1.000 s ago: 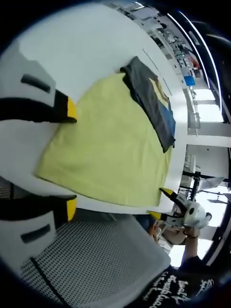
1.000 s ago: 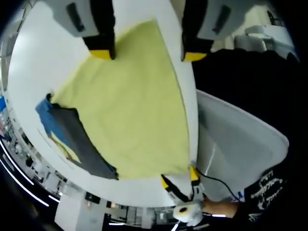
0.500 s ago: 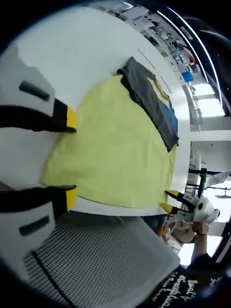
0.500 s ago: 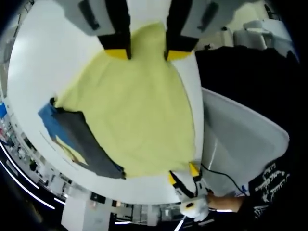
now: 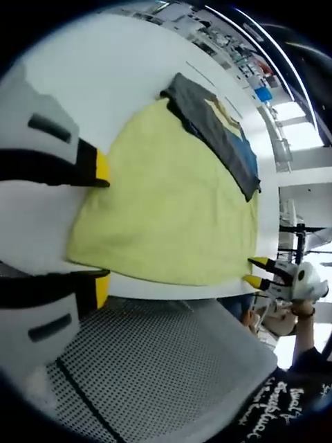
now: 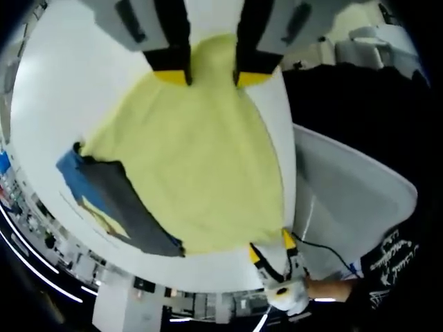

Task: Fold the garment on the visible template until the final outline fits inside the template.

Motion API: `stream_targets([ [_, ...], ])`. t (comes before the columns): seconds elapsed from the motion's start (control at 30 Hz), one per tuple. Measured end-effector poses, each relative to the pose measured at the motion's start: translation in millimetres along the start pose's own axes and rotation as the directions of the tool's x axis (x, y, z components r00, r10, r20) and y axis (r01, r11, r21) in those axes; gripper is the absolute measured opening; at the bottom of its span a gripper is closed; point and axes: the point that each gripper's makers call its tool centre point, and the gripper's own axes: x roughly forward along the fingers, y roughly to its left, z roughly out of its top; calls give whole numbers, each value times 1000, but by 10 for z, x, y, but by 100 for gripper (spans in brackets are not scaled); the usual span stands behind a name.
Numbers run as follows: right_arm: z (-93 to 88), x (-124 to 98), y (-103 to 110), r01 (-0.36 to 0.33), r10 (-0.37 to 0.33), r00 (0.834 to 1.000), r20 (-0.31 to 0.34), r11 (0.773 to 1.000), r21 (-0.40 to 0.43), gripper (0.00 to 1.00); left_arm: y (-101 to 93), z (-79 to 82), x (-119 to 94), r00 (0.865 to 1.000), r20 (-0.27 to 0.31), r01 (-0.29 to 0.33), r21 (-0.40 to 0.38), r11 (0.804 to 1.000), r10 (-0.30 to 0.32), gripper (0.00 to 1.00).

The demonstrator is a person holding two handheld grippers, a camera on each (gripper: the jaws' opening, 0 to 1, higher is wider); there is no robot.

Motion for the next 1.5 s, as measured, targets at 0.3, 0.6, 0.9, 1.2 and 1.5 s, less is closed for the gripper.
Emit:
stream_targets([
  [0.3, 7, 2, -133, 47, -48, 999, 11, 997, 65, 3, 223, 4, -17, 997, -7, -71, -64, 995, 71, 6],
  [0.6, 2, -21, -136, 54, -55, 998, 17, 996, 76, 0, 236, -8, -20, 995, -4, -95, -89, 992, 95, 3],
  [0.9, 28, -177, -4, 27, -30, 999, 36, 996, 87, 0, 176, 65, -155, 995, 24, -91, -121, 989, 94, 2],
  [1.2, 162, -325, 213, -24, 21, 998, 54, 998, 66, 0, 16, 11, -251, 998, 16, -57, -138, 989, 60, 2],
  [1.5, 241, -488, 466, -106, 104, 994, 34, 992, 62, 0, -181, -40, -399, 999, 33, -10, -199, 980, 16, 1],
])
